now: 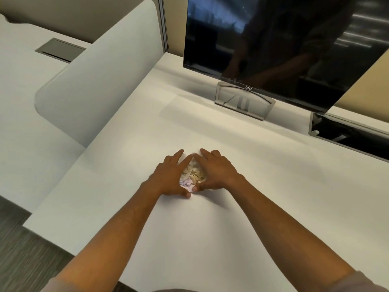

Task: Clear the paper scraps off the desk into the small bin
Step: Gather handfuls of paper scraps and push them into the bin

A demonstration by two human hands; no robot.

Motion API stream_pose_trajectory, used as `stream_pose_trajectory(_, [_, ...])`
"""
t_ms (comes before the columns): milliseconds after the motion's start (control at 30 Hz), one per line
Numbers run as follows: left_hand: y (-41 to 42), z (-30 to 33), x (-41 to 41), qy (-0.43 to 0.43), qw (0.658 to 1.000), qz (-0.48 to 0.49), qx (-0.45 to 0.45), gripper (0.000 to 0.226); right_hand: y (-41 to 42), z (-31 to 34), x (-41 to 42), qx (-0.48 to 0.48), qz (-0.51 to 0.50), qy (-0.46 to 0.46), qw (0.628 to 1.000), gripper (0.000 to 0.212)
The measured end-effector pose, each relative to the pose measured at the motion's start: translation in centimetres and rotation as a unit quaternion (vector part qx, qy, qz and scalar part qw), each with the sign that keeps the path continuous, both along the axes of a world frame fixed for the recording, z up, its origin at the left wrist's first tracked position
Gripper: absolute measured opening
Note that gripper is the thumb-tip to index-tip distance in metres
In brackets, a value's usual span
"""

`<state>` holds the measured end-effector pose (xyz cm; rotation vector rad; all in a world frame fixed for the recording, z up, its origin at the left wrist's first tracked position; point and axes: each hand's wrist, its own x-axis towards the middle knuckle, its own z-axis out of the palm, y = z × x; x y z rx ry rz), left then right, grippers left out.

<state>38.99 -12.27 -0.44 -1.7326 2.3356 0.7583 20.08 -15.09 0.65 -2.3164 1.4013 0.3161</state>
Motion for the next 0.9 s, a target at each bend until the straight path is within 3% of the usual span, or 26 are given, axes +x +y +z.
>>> stream_pose_trajectory(167, [0.1,0.0,-1.5,0.047,0.997,0.064,0.013,0.108,1.2,-0.6,1.1,-0.034,-0.026,-0.028,0.999,0.090])
stream_pose_trajectory(467, [0.3,-1.4,-2.4,0.086,0.993,0.080,-0.029,0.039,3.5,-1.1,1.2,-0.049,-0.071,-0.086,0.993,0.026])
stream_pose_trajectory(667, [1.3,-1.9,-3.2,0.082,0.989,0.087,-0.083,0.018,4.1,-1.2,1.6,-0.078,-0.086,-0.076,0.990,0.017])
stream_pose_trajectory(900, [2.0,-1.2,-3.7,0.069,0.984,0.120,-0.110,0.025,4.3,-0.7,1.7,-0.086,-0.094,-0.063,0.990,0.018])
